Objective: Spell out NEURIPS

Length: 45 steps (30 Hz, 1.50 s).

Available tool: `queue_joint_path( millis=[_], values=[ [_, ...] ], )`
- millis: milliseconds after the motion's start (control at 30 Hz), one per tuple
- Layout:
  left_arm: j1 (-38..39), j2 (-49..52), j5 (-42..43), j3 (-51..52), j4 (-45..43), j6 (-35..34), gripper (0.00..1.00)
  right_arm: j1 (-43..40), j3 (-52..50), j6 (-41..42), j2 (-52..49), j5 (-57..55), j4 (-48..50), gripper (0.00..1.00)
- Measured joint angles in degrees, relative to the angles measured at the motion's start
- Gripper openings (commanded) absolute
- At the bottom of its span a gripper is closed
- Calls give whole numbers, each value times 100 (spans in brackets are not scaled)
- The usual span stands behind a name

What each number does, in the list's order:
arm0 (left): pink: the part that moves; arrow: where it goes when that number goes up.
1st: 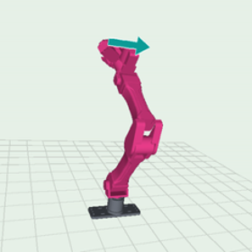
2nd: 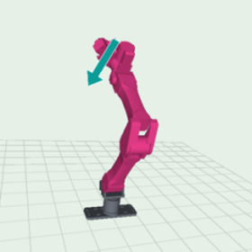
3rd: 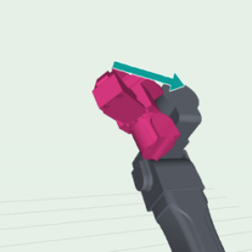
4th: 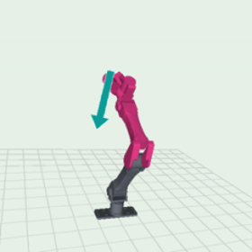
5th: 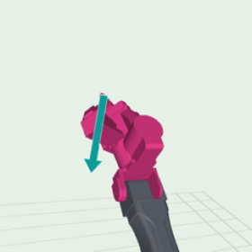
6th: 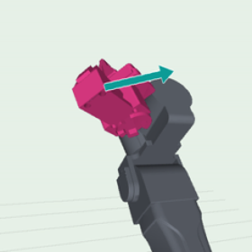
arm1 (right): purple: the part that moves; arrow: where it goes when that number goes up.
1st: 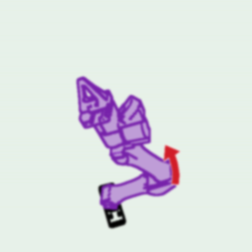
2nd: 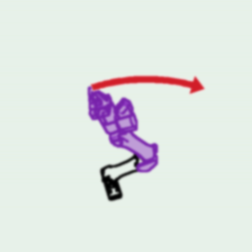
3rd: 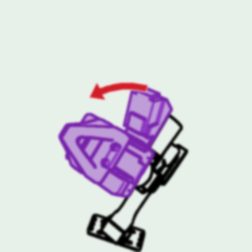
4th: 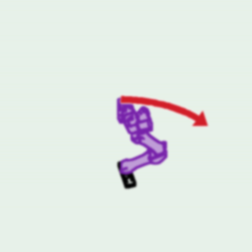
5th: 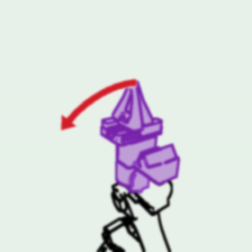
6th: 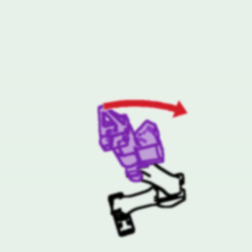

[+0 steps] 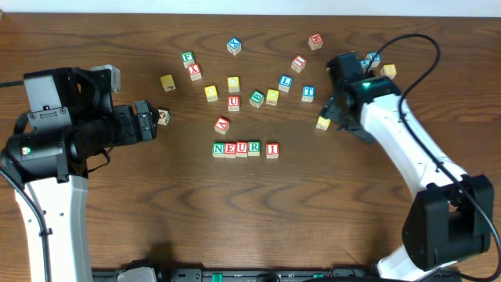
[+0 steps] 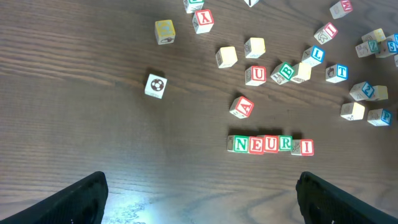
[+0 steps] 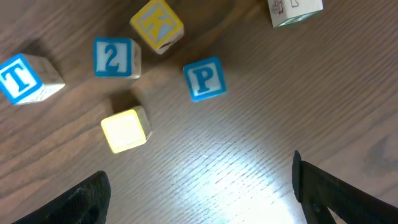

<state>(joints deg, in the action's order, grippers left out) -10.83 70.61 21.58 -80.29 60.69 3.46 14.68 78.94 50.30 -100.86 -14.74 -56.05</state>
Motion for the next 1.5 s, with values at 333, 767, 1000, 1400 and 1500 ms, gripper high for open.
queue_joint_path(
  millis=[333, 767, 1000, 1400, 1500],
  values=[
    [0, 0, 0, 0, 0, 0, 95, -619, 0, -732, 0, 734, 7, 87],
    [0, 0, 0, 0, 0, 0, 95, -710, 0, -1292, -791, 1325, 341, 83],
    [0, 0, 0, 0, 0, 0, 95, -898, -13, -1419, -935, 1386, 387, 82],
    [0, 0, 0, 0, 0, 0, 95, -935, -11, -1696, -935, 863, 450, 80],
    [0, 0, 0, 0, 0, 0, 95, -935, -11, -1731, -935, 763, 621, 77]
  ],
)
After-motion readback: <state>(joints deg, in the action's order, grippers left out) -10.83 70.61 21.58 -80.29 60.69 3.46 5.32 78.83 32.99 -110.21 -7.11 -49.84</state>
